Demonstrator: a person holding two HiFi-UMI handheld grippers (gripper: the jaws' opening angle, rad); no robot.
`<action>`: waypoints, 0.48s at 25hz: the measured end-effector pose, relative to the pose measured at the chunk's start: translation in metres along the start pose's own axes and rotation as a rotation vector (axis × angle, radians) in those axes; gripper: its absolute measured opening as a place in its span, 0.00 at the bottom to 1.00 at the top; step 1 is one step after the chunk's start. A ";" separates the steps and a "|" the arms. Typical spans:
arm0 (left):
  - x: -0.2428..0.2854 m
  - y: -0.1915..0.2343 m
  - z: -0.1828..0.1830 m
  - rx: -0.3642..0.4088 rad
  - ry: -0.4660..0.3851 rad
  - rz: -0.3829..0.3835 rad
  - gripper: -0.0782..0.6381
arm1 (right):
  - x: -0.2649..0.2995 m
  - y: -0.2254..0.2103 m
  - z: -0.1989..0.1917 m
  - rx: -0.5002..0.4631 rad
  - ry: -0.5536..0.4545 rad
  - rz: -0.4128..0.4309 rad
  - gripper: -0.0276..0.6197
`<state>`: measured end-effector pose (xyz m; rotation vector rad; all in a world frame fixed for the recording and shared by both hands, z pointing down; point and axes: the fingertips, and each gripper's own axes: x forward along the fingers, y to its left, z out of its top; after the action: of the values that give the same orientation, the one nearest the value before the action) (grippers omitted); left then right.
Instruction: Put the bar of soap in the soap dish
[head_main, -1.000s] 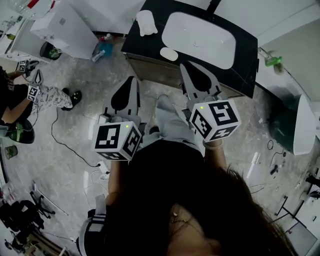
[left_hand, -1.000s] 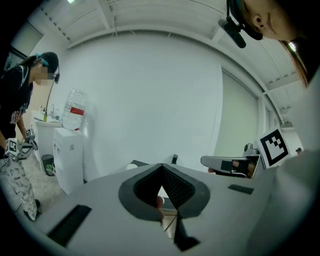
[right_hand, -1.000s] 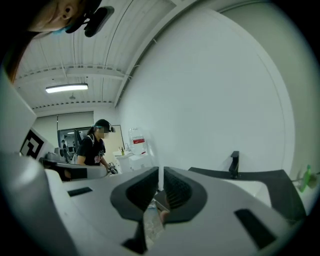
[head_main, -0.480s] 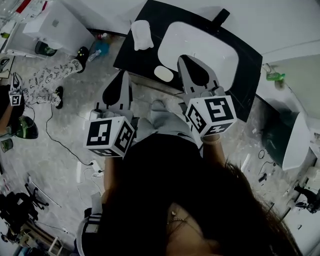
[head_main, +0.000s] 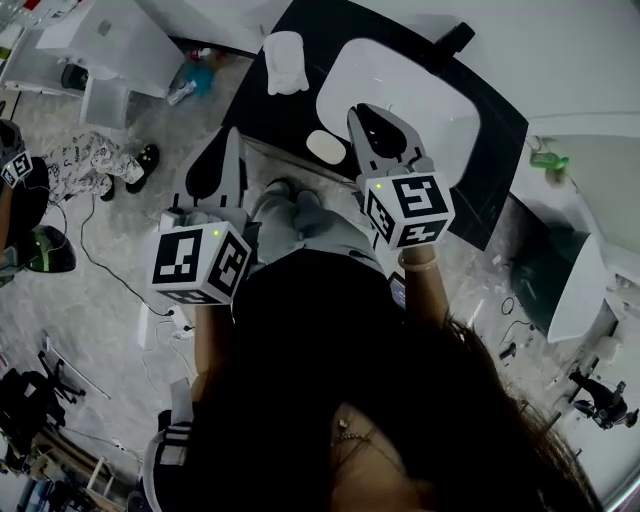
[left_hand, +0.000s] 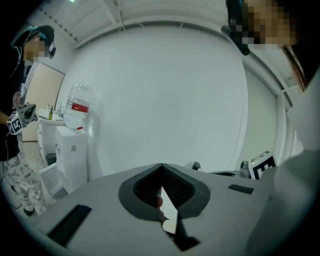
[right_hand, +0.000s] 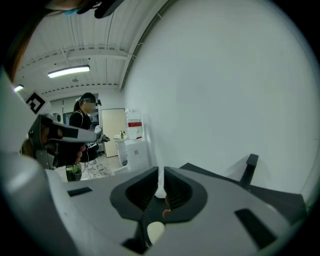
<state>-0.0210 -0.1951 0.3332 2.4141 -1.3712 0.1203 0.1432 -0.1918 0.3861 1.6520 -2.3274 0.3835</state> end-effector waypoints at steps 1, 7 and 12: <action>0.003 0.002 0.000 0.001 0.003 -0.004 0.11 | 0.003 0.000 -0.005 -0.006 0.015 0.005 0.07; 0.018 0.020 0.006 -0.016 0.013 -0.009 0.11 | 0.023 0.002 -0.031 -0.037 0.101 0.050 0.19; 0.024 0.035 0.004 -0.034 0.030 -0.003 0.11 | 0.040 0.012 -0.053 -0.072 0.185 0.135 0.27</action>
<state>-0.0383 -0.2321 0.3446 2.3767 -1.3457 0.1304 0.1223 -0.2043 0.4489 1.3691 -2.2924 0.4534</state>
